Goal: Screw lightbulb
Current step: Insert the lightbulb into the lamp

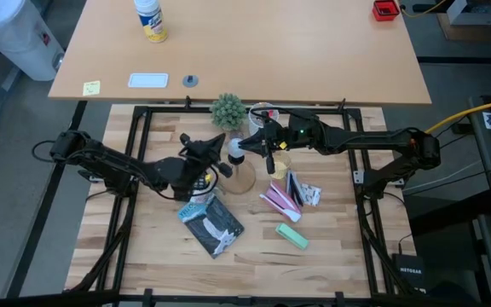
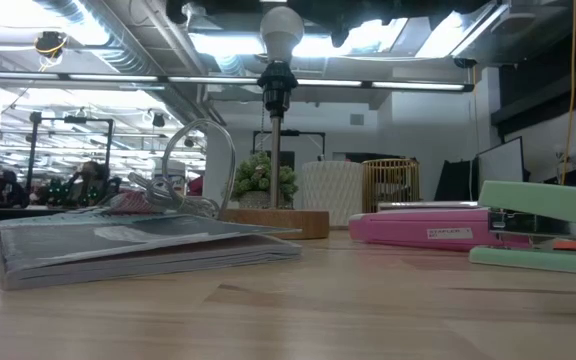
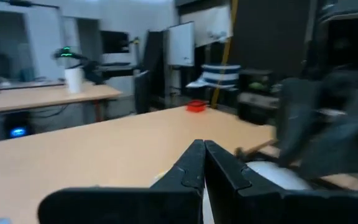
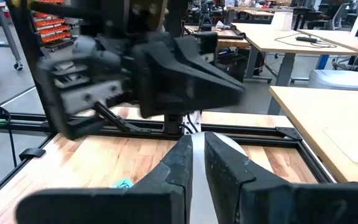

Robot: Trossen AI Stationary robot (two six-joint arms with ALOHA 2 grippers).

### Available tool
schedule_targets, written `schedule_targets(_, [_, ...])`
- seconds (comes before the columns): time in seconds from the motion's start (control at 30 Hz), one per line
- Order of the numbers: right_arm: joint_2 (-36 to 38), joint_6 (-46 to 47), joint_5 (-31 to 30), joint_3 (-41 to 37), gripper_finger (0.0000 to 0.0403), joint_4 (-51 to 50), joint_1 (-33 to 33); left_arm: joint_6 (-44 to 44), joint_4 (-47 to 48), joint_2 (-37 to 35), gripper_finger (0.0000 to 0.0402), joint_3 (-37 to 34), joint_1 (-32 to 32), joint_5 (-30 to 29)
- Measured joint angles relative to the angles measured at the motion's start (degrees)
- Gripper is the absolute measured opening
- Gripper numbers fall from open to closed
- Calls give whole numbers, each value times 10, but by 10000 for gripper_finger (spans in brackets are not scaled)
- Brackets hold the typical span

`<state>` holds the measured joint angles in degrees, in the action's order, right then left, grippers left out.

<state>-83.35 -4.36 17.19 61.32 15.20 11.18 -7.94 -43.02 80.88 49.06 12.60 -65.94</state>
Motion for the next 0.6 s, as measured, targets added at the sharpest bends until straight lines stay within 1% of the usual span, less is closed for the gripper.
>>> schedule_targets(0.1, [0,0,0,0,44,1,0,2,-1,0,1,0,8,34])
schedule_targets(0.27, [0,0,0,0,44,3,0,40,25,0,1,0,10,99])
schedule_targets(0.43, [0,0,0,0,44,7,0,66,54,0,1,0,10,103])
schedule_targets(0.6, [0,0,0,0,44,8,0,78,63,0,1,0,10,103])
